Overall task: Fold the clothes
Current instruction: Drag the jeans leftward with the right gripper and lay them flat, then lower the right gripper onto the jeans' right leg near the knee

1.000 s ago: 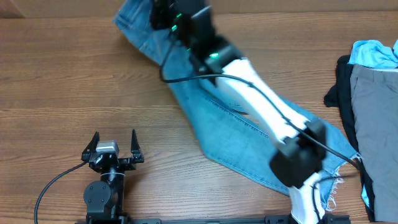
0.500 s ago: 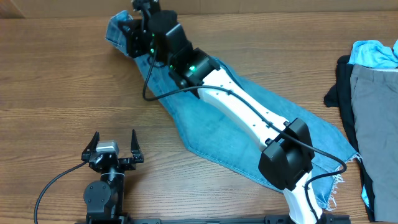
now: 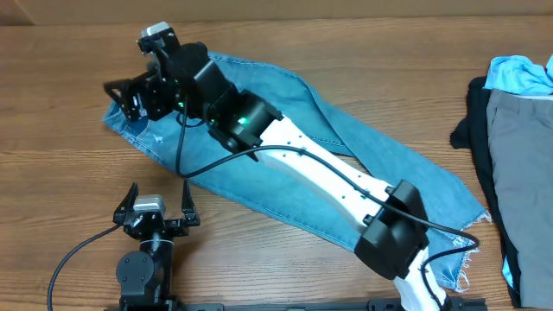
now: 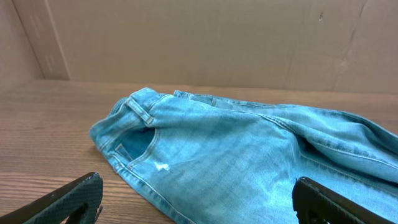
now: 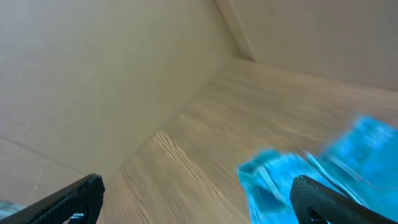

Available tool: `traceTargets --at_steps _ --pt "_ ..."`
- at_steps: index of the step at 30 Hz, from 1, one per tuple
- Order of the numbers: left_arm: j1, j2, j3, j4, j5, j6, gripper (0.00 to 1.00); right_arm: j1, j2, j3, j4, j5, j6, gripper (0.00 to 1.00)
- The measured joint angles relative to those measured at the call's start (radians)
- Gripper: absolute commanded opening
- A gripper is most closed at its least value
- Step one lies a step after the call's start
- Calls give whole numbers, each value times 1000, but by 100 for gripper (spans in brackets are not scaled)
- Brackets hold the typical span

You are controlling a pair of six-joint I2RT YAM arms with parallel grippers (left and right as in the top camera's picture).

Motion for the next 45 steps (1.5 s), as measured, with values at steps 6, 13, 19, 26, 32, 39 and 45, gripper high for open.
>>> traceTargets --at_steps 6,13,19,26,32,39,45 --pt "0 0 0 0 0 0 100 -116 -237 6 -471 146 -40 100" --pt "0 0 0 0 0 0 100 -363 -502 56 -943 271 -28 91" --pt "0 0 0 0 0 0 100 -540 -471 6 -1140 256 -19 30" --pt "0 0 0 0 0 0 100 -625 -406 -155 -1141 201 -18 4" --pt "0 0 0 0 0 0 100 -623 -406 -388 -1127 253 11 4" --pt "0 0 0 0 0 0 100 -623 -406 -629 -1022 341 105 16" --pt "0 0 0 0 0 0 100 -623 -406 -799 -856 356 125 32"
